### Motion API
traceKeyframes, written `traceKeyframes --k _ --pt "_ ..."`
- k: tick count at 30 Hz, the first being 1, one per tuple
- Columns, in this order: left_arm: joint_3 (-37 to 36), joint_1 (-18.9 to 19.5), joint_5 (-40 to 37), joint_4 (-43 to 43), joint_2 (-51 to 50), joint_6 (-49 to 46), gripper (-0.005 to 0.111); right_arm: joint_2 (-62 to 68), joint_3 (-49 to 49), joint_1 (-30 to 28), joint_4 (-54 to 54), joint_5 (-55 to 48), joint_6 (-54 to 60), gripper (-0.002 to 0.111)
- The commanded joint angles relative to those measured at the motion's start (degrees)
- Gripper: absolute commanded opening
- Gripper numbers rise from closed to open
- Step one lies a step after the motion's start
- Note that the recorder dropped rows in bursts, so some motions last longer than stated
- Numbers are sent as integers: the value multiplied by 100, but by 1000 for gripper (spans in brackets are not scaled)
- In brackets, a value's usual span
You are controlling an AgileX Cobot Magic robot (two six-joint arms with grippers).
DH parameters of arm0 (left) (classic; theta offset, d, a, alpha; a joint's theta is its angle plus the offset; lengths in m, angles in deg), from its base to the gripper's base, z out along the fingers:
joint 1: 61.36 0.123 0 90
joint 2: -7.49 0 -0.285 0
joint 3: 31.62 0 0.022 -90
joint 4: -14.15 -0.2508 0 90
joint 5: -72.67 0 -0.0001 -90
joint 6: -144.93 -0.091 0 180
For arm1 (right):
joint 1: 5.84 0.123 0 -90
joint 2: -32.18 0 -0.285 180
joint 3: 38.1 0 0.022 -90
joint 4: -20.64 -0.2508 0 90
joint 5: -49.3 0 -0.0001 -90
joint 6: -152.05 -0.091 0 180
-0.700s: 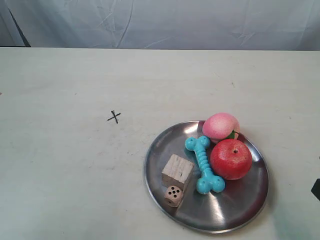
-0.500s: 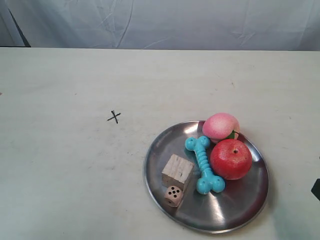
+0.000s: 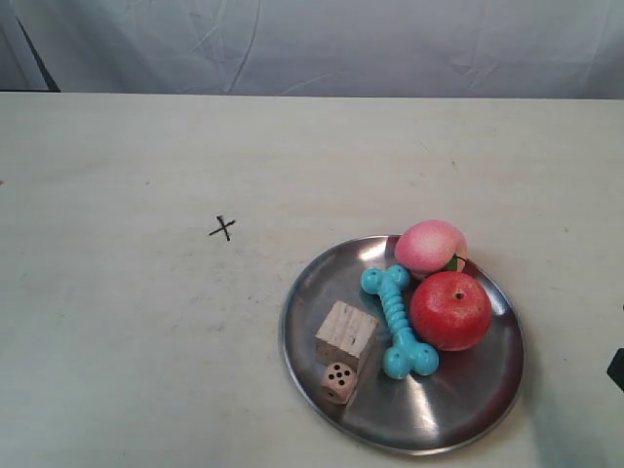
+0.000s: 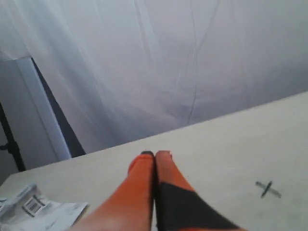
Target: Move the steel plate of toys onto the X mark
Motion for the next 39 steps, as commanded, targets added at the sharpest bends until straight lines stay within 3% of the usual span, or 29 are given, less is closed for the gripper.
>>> traceKeyframes --k 1,10,13,19,29,34,39 --pt "-15 -23 548 1116 31 596 0 -24 -33 -23 31 68 13 0" --pt "-15 -23 1886 2325 31 1198 0 -24 -33 -23 31 466 13 0" --pt "-15 -23 2196 2437 31 1571 0 -24 -33 -23 -626 769 0 0" --pt "-15 -23 2053 2547 31 1608 0 -24 -33 -23 -2427 846 0 0" --pt "-15 -23 2208 2722 31 1871 0 -24 -33 -23 -2496 1144 0 0" --pt "358 -23 1416 2745 -164 2211 0 334 735 -23 -2361 544 53 -1" --pt "1675 -23 249 2496 -1918 1955 0 1923 2436 -23 -931 -618 -97 -1"
